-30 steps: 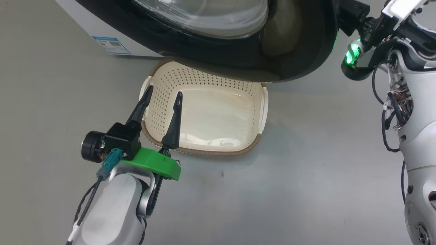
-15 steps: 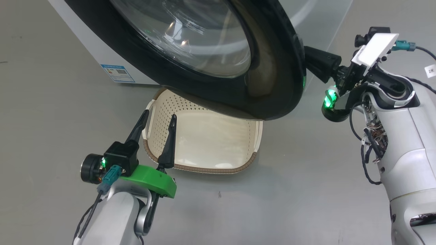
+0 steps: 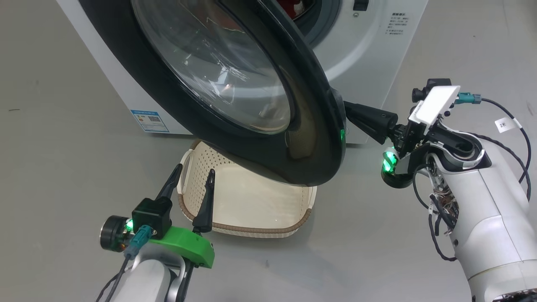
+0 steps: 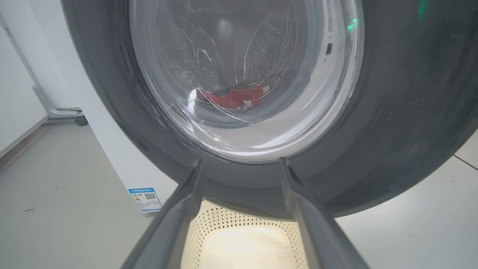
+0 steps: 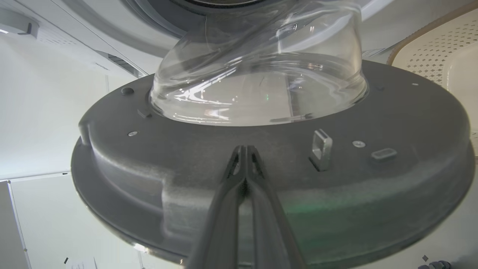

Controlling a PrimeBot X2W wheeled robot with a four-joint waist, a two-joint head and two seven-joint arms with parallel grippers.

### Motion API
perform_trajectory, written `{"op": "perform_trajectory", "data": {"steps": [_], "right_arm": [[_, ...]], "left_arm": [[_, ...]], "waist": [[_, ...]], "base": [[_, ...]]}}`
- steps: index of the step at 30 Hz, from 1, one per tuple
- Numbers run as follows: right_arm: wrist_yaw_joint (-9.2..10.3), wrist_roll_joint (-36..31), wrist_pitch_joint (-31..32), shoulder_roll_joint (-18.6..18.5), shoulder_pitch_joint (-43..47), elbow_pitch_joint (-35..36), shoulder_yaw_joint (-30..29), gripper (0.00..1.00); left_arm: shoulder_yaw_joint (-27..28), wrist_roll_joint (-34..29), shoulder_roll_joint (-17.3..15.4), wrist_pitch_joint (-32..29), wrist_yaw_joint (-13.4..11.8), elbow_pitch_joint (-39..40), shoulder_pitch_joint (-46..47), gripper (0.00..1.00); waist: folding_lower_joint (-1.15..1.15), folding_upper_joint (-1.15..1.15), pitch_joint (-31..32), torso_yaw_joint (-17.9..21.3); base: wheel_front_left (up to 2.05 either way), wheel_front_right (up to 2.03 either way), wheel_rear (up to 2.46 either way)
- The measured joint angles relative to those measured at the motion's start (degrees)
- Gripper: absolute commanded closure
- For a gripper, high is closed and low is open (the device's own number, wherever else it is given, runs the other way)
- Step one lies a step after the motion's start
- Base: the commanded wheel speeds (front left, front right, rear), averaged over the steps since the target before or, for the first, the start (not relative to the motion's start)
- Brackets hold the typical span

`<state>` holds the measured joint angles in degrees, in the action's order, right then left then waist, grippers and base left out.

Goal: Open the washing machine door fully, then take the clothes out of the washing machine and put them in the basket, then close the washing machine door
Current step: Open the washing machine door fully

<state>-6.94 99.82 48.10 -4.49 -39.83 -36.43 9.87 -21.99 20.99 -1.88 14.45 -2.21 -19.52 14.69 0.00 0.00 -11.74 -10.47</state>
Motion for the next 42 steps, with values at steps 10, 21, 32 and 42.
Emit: {"op": "perform_trajectory", "data": {"steps": [10, 21, 32, 42], "right_arm": [[-0.01, 1.1, -0.1, 0.7, 4.3, 3.6, 1.4, 1.00], [-0.04, 2.0, -1.1, 0.9, 8.4, 6.2, 3.5, 1.00], [-0.04, 6.4, -2.8, 0.9, 12.3, 9.0, 9.1, 1.00], [-0.04, 8.6, -4.9, 0.9, 14.3, 11.9, 14.0, 1.00]], "left_arm": [[0.3, -1.2, 0.0, 0.0, 0.5, 0.0, -1.4, 0.00], [0.2, -1.9, 0.0, 0.0, 1.0, 0.0, -2.6, 0.00], [0.1, -1.9, -0.1, 0.0, 1.5, -0.4, -4.3, 0.00], [0.4, -1.9, -0.2, 0.0, 1.5, -0.4, -4.5, 0.00]], "waist": [[0.00, 0.00, 3.4, -0.4], [0.00, 0.00, 5.7, -1.4], [0.00, 0.00, 7.6, -2.4], [0.00, 0.00, 8.1, -3.4]], "base": [[0.00, 0.00, 0.00], [0.00, 0.00, 0.00], [0.00, 0.00, 0.00], [0.00, 0.00, 0.00]]}}
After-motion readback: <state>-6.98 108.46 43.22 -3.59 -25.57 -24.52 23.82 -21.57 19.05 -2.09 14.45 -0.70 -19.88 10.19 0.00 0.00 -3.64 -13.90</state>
